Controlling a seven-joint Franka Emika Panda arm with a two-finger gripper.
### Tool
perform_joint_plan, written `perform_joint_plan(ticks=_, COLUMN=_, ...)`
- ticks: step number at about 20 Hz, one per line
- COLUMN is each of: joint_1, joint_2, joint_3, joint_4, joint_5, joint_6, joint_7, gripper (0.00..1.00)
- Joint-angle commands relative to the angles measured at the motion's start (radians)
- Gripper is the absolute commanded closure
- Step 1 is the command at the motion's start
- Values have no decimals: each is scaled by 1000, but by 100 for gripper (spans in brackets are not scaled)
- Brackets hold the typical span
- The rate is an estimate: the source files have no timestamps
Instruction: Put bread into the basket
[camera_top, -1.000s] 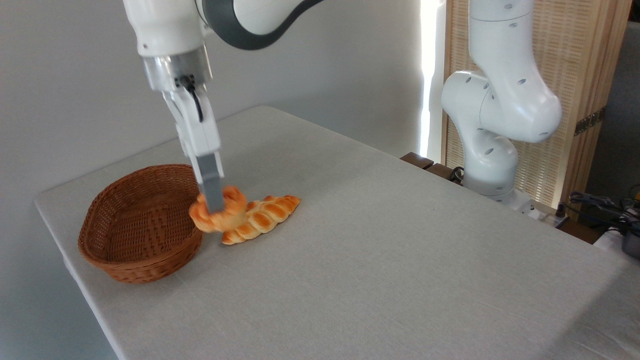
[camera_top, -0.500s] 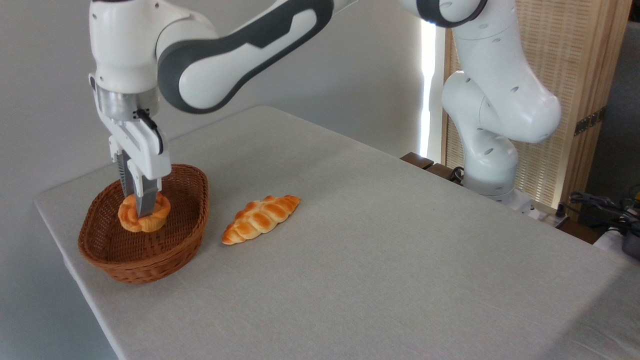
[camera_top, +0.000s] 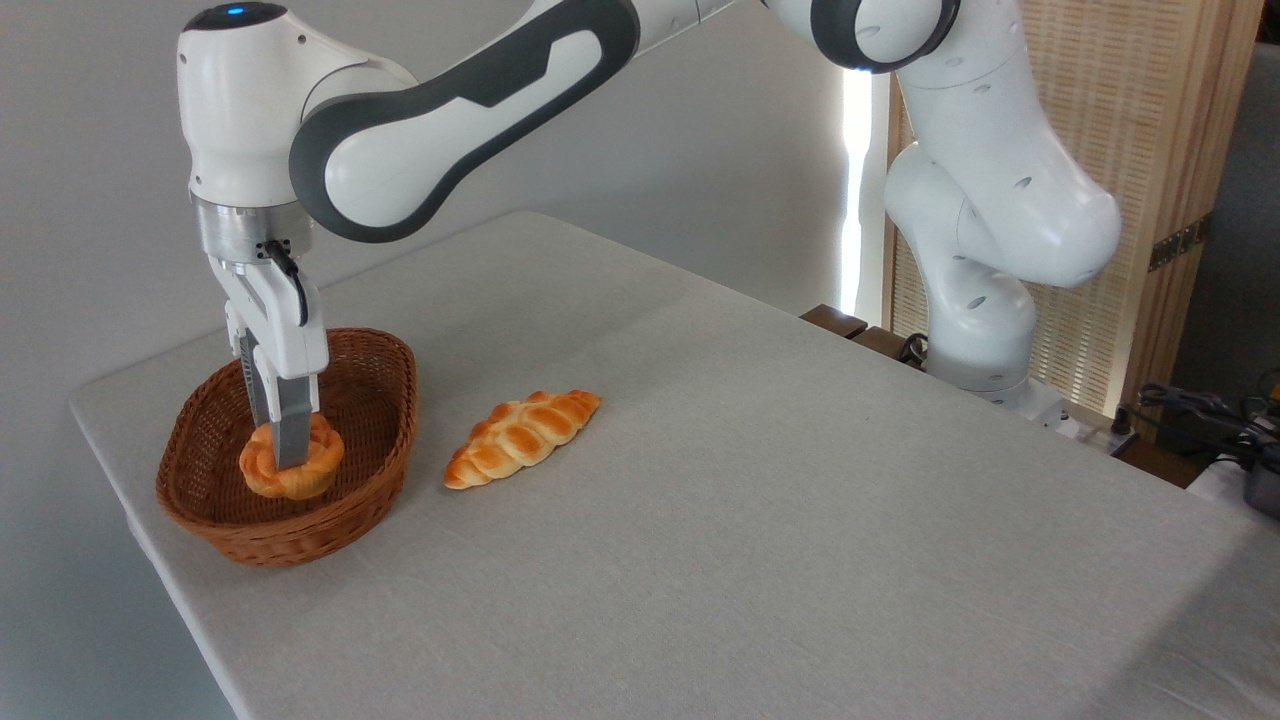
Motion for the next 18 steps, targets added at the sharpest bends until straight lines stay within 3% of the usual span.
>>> perform_joint_plan(ticks=1, joint_1=-15, joint_2=12, joint_3=11, joint_4=20, joint_5=21, joint_6=2, joint_7=-14, gripper=0)
perform_joint_plan(ticks=5, joint_1=-16, joint_2=12, joint_3=11, joint_4=20, joint_5=54, joint_6=2, joint_7=-16, gripper=0)
perform_joint_plan(ticks=12, joint_1=-12, joint_2=-27, joint_3=28, joint_4=24, joint_5=41, joint_6=6, joint_7=-28, gripper=0)
perform_joint_plan(ticks=16, joint_1=27, joint_2=-114, joint_3=51, joint_4=27, joint_5=31, joint_6=-180, joint_7=-14, gripper=0)
perform_joint_plan(ticks=18, joint_1=27, joint_2=-180, joint_3=113, joint_4=24, joint_5=-14, joint_6=-263, joint_7=27, gripper=0)
